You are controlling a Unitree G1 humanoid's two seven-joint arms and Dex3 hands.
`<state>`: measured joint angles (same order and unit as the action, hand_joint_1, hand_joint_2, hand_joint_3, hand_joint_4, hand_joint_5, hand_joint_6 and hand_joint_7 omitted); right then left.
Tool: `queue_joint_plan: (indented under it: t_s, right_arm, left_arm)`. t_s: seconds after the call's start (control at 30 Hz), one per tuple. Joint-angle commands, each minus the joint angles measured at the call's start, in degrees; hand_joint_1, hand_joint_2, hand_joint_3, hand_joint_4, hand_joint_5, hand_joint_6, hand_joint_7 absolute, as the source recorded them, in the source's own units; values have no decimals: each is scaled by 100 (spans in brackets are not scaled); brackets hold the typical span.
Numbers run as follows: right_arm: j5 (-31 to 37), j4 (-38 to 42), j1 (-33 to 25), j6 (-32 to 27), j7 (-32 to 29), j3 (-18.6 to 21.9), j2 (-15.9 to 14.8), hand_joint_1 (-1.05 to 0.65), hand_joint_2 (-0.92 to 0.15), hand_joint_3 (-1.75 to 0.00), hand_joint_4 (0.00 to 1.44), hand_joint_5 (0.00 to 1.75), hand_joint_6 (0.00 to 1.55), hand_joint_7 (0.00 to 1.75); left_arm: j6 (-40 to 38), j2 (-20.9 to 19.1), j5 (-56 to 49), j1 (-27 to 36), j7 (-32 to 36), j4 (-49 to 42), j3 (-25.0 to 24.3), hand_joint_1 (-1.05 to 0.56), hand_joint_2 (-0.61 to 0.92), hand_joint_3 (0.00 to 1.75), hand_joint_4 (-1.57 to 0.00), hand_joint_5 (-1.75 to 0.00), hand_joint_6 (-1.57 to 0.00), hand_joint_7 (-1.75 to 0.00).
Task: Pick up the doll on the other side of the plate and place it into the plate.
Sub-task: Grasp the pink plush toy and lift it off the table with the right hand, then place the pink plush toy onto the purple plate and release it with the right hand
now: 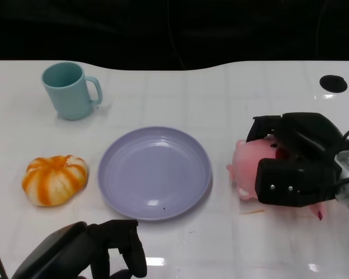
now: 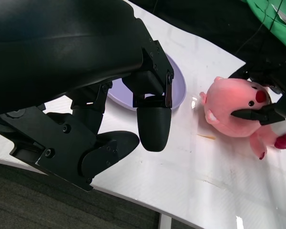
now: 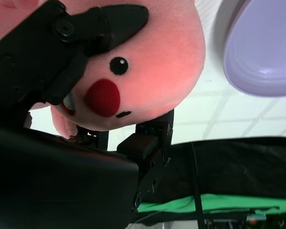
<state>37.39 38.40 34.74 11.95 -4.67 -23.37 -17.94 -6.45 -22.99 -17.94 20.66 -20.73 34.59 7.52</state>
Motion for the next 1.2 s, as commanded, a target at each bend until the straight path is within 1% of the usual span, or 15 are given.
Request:
queue_joint_plan:
  t_s: [0.03, 0.1, 0.17, 0.27, 0.43, 0.57, 0.63, 0.73, 0.87, 1.07, 1.2]
  right_arm:
    - [-135, -161, -195, 219, -630, 252, 32, -17, -37, -124, 94, 175, 77, 163]
    - [-150, -221, -285, 406, -960, 325, 41, -15, -34, -130, 96, 175, 76, 172]
    - [-236, -309, -340, 609, -1102, 406, 45, -14, -32, -137, 95, 175, 75, 174]
    - [-427, -479, -393, 778, -1100, 531, 94, -14, -31, -143, 94, 175, 74, 175]
    - [-702, -645, -420, 913, -961, 638, 234, -11, -31, -143, 94, 175, 75, 175]
    - [-789, -821, -233, 810, -801, 585, 539, -11, -31, -143, 95, 175, 75, 175]
    - [-762, -898, -87, 706, -722, 530, 730, -11, -30, -146, 97, 175, 75, 175]
    - [-669, -934, 103, 562, -631, 453, 946, -12, -27, -150, 96, 175, 73, 175]
    - [-454, -744, 441, 509, -686, 257, 1259, -15, -25, -152, 97, 175, 74, 175]
    - [-207, -257, 889, 487, -775, -8, 1647, -20, -21, -147, 98, 175, 76, 173]
    - [-97, 108, 1168, 439, -765, -174, 1845, -21, -23, -146, 96, 175, 75, 175]
  left_arm:
    - [130, -69, 30, 52, 0, -38, -46, -18, 62, 99, -66, -167, -65, -138]
    - [178, -62, 28, 74, 1, -52, -46, -18, 62, 100, -67, -166, -65, -137]
    - [193, -51, 42, 84, -10, -47, -42, -18, 61, 101, -67, -165, -65, -137]
    - [193, -31, 27, 83, -12, -35, -13, -17, 61, 102, -66, -165, -65, -138]
    - [274, -8, 6, 77, 24, -78, 26, -17, 59, 105, -67, -165, -66, -138]
    - [311, 35, -74, 54, 73, -136, 97, -18, 58, 106, -68, -166, -66, -138]
    - [328, 58, -109, 51, 97, -155, 125, -18, 58, 106, -69, -166, -66, -138]
    - [359, 86, -149, 43, 104, -183, 156, -18, 58, 107, -69, -166, -67, -138]
    - [336, 123, -198, 45, 103, -178, 207, -17, 57, 108, -70, -166, -67, -139]
    - [285, 153, -257, 35, 81, -155, 268, -16, 56, 107, -69, -165, -66, -140]
    - [237, 179, -308, 53, 89, -113, 304, -17, 57, 107, -69, -165, -65, -141]
